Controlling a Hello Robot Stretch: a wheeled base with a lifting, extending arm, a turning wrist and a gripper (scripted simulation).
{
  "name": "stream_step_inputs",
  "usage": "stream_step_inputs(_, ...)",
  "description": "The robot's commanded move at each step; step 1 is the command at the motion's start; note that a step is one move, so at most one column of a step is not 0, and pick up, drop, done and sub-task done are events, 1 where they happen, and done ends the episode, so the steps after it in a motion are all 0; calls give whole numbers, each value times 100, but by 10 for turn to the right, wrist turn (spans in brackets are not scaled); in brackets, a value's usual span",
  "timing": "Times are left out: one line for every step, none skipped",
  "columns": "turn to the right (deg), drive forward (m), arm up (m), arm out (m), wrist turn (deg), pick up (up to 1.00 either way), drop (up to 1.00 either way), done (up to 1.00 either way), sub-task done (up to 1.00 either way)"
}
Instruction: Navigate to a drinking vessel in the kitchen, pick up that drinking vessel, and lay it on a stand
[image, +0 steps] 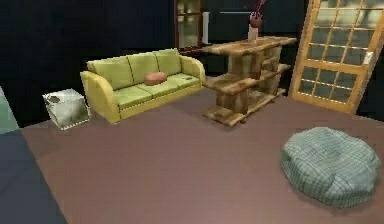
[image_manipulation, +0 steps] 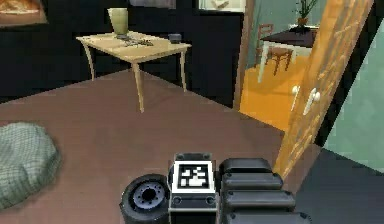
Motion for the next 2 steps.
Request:
stream_step_inputs(0,45,0,0,0,0,0,0,0)
stream_step_inputs(-390,0,0,0,0,0,0,0,0)
